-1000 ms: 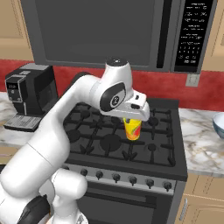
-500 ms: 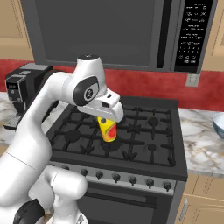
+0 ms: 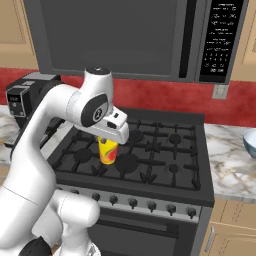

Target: Pick the cup and bowl from the counter and place them on the counter next to the sink.

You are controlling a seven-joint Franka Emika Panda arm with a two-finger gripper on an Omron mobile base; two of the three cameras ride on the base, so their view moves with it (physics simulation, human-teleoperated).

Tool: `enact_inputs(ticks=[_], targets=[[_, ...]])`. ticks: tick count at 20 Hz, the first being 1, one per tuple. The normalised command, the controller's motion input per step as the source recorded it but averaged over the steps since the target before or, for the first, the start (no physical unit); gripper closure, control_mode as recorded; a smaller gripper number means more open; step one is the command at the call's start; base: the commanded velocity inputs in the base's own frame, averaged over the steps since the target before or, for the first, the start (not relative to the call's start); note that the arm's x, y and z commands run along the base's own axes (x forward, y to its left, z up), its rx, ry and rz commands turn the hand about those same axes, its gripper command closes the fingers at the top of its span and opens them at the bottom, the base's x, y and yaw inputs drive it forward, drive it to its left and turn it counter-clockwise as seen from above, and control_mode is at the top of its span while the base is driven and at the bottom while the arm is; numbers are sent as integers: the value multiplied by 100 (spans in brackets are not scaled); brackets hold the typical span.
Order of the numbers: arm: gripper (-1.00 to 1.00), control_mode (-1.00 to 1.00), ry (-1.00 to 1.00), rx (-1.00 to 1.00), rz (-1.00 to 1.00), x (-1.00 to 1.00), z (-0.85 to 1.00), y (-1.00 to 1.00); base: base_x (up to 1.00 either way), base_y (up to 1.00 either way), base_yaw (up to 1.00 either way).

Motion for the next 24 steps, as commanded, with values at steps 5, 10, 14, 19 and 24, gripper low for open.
enact_inputs(ticks=[5, 10, 14, 19, 24], targets=[[100, -100, 1, 1, 10, 0, 0, 12, 0, 0, 0], [100, -100, 0, 0, 0, 0, 0, 0, 0, 0, 0], [100, -100, 0, 0, 0, 0, 0, 0, 0, 0, 0], [100, 100, 0, 0, 0, 0, 0, 0, -31, 7, 0], [100, 100, 0, 0, 0, 0, 0, 0, -90, 13, 3]])
